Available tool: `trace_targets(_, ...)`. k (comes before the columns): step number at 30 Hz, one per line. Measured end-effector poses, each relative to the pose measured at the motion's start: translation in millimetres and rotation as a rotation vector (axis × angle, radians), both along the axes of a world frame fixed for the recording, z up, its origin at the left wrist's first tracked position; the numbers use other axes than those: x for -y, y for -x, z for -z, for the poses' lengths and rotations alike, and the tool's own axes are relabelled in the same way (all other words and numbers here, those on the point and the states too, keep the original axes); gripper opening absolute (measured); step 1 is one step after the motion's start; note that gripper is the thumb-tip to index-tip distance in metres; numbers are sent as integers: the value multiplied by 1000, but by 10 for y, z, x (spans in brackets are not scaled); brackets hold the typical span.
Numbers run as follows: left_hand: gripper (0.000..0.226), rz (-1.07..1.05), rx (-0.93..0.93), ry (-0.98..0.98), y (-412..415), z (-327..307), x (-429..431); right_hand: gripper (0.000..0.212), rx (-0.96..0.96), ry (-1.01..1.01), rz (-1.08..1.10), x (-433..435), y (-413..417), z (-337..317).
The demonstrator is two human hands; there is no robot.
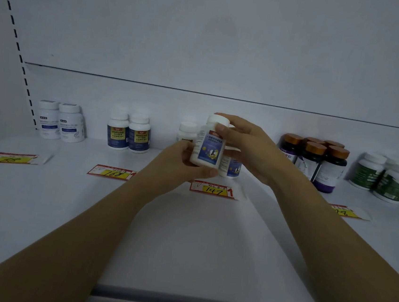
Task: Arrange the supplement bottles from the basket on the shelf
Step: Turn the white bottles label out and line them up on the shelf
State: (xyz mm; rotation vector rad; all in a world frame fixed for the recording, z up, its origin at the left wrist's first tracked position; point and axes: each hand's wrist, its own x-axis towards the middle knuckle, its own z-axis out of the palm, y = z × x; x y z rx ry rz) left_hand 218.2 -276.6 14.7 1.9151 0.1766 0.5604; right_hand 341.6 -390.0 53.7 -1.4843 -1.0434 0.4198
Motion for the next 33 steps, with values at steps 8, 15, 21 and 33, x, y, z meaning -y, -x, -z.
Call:
trace_targets(8,35,-12,-79,-9,-34,27,-7,12,17,52,33,1,-20,13)
trace_targets(15,38,-90,5,-82,-16,45,-63,34,68,26,12,28,26,-56)
trace_targets(21,55,-459,303,-423,-38,74,-214,47,412,-193,33,2,251,-81)
trace_targets(33,51,-568,577,-561,26,53,-263,50,808,-383,110,-59,378,49)
